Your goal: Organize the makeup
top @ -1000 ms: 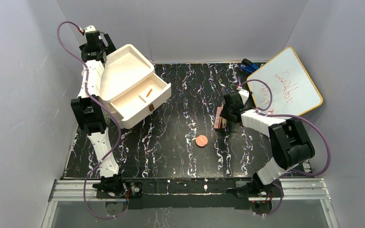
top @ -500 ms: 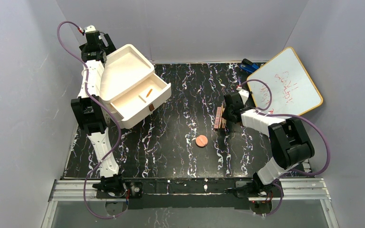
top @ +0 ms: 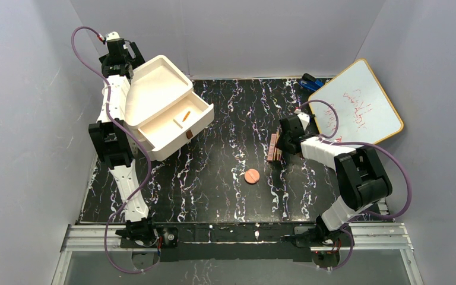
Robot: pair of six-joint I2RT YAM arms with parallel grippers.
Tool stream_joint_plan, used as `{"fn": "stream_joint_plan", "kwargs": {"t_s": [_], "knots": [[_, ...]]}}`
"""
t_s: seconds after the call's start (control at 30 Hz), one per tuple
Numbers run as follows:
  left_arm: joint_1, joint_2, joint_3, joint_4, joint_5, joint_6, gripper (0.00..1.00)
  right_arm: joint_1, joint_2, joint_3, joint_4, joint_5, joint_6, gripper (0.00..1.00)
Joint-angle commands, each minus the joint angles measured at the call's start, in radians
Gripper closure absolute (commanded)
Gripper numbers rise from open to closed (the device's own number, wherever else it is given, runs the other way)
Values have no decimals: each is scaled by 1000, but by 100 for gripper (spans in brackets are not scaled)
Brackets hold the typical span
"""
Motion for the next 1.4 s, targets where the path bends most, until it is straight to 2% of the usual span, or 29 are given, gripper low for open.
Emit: {"fn": "stream_joint_plan", "kwargs": {"t_s": [0.0, 0.2, 0.3, 0.43, 0.63, 0.8, 0.87, 1.07, 1.37], "knots": [[-20, -1, 26, -28, 29, 21, 2, -3, 26, -6, -16, -22, -19, 64], [-20, 2, 26, -28, 29, 21, 2, -1, 56, 2, -37, -29, -25, 67], [-20, 3, 27, -28, 28, 23, 2, -1, 67, 6, -49, -28, -30, 83], [-20, 5, 28, -29, 26, 24, 2, -2, 59, 12, -67, -22, -33, 99], [-20, 5, 27, -28, 26, 25, 2, 50, -85, 80, -174, 120, -61, 99], [-21, 11, 30, -29, 30, 20, 1, 147, -226, 244, -233, 201, -94, 99], [-22, 11, 30, -28, 31, 20, 2, 187, -234, 333, -244, 204, -93, 99], [-28, 2, 27, -31, 26, 24, 2, 296, -163, 547, -148, 145, -58, 99], [-33, 2, 32, -34, 19, 31, 2, 480, 100, 818, 32, 106, 84, 99]]}}
